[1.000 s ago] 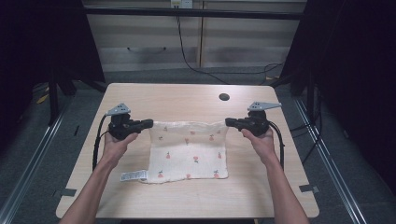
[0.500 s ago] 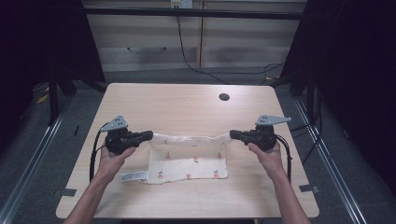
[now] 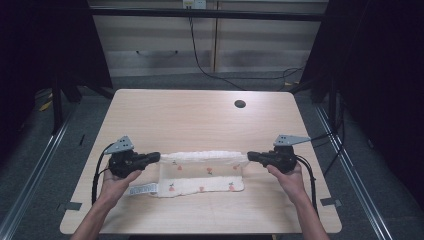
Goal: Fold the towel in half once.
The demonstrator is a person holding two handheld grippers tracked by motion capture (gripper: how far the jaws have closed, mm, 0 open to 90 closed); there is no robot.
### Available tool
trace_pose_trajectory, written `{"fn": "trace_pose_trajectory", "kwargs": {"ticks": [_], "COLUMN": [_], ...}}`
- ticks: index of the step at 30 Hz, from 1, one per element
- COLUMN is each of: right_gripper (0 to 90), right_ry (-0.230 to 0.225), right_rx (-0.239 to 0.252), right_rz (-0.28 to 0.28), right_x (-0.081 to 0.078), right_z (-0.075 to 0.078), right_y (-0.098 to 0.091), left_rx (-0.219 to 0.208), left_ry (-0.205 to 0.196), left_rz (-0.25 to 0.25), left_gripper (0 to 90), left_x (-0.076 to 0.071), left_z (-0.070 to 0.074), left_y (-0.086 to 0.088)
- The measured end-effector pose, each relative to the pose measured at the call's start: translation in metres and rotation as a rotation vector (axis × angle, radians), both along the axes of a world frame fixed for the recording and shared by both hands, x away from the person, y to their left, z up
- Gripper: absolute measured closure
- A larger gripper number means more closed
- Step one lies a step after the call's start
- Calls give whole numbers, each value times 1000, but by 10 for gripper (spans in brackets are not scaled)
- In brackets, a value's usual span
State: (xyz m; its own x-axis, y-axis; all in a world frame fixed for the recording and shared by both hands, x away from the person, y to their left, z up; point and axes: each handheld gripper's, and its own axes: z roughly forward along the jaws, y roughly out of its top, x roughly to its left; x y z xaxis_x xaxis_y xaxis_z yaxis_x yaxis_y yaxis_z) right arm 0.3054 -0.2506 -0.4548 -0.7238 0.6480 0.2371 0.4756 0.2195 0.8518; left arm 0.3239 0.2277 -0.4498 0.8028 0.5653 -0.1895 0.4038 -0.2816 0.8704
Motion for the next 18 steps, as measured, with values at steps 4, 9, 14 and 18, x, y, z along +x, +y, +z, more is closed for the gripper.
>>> {"fn": "trace_pose_trajectory", "kwargs": {"ticks": [4, 9, 14, 18], "right_gripper": [890, 891, 890, 890], "right_ry": [21, 40, 21, 27], "right_rx": [-52, -69, -72, -80], "right_rz": [20, 31, 36, 42], "right_x": [-6, -12, -19, -28], "right_z": [-5, -13, -7, -7], "right_y": [3, 3, 4, 4], "left_rx": [24, 33, 12, 22], "left_ry": [29, 41, 29, 24], "left_rz": [-9, -23, -31, -49], "left_gripper": [874, 874, 874, 873], "left_x": [-5, -13, -19, -27], "left_z": [-12, -17, -10, -9], "left_y": [4, 3, 5, 4]}}
